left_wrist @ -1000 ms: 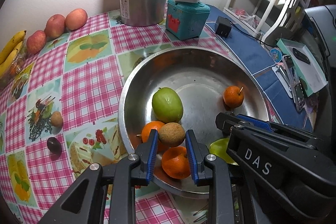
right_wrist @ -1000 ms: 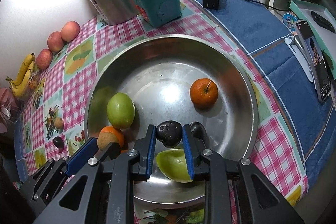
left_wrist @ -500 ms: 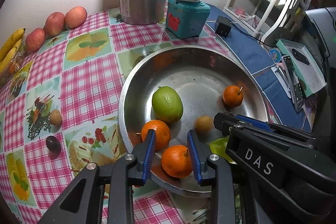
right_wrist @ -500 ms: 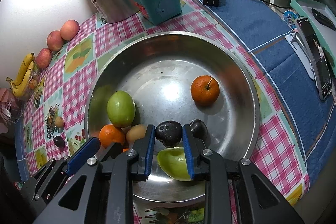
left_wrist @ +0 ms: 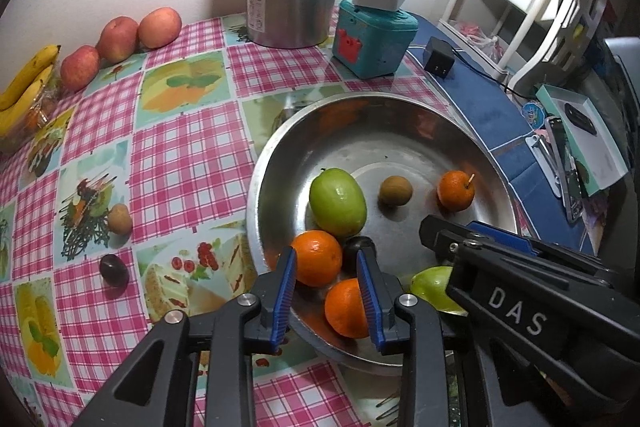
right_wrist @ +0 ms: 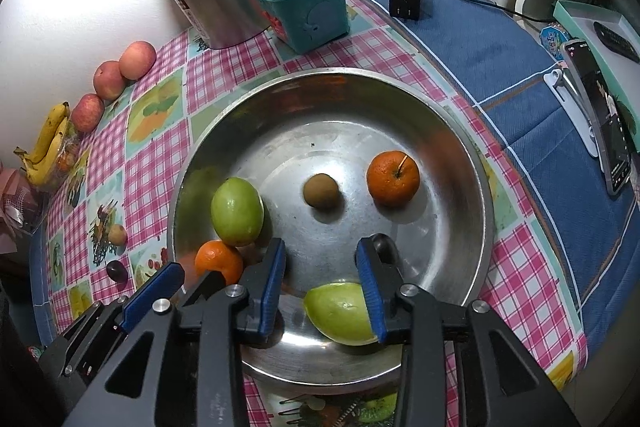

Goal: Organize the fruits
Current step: 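Open the left tool over the plate while the right tool releases the plum, then withdraw both open tools from the plate toward the last plum and kiwi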

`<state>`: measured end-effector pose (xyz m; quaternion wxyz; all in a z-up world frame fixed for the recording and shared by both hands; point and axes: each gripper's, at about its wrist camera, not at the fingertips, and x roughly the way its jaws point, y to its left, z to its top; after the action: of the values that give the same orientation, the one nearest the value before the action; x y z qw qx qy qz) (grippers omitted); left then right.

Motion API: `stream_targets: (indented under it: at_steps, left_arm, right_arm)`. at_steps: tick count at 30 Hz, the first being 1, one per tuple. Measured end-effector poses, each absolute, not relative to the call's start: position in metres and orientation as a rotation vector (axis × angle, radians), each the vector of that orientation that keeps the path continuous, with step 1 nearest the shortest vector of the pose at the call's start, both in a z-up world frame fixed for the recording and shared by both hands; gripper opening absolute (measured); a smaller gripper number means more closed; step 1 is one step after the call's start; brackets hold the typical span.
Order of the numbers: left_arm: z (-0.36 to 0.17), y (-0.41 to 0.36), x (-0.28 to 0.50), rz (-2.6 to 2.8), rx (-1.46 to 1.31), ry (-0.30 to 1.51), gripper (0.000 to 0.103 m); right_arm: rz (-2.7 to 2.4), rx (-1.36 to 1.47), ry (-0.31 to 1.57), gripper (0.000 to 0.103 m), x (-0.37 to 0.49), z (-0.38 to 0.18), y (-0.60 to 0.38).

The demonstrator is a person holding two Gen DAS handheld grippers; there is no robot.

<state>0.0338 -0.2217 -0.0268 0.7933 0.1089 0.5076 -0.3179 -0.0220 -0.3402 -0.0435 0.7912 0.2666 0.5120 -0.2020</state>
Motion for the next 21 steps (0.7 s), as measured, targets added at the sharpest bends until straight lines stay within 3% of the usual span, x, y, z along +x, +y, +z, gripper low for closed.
stream_targets:
  at_steps: [2,5,8,10,13,15,18,21]
  left_arm:
    - [-0.028,-0.219,0.036,-0.671,0.23,1.099,0.035]
    - [-0.028,-0.214,0.04,-0.644,0.218,1.108,0.038]
    - [-0.028,-0.206,0.046,-0.611,0.194,1.121,0.047]
    - [-0.029,-0.199,0.051,-0.578,0.174,1.131,0.061]
    - [-0.029,-0.19,0.057,-0.534,0.155,1.144,0.07]
    - [-0.03,-0.182,0.062,-0.491,0.143,1.152,0.074]
    - [-0.032,-0.169,0.07,-0.431,0.109,1.166,0.078]
    - [-0.034,-0.154,0.077,-0.361,0.075,1.179,0.089]
  right_arm:
    - [-0.435,0.573,1.1,0.038,-0.022,-0.043,-0.341]
    - [-0.44,0.572,1.095,0.051,-0.023,-0.043,-0.341]
    - [-0.444,0.572,1.086,0.057,-0.023,-0.041,-0.342]
    - [-0.443,0.57,1.083,0.06,-0.023,-0.041,-0.342]
    - [-0.44,0.566,1.081,0.061,-0.023,-0.041,-0.341]
    - [-0.439,0.562,1.075,0.069,-0.023,-0.041,-0.341]
    - [-0.439,0.555,1.069,0.07,-0.022,-0.039,-0.341]
    - [-0.437,0.548,1.071,0.07,-0.021,-0.04,-0.34]
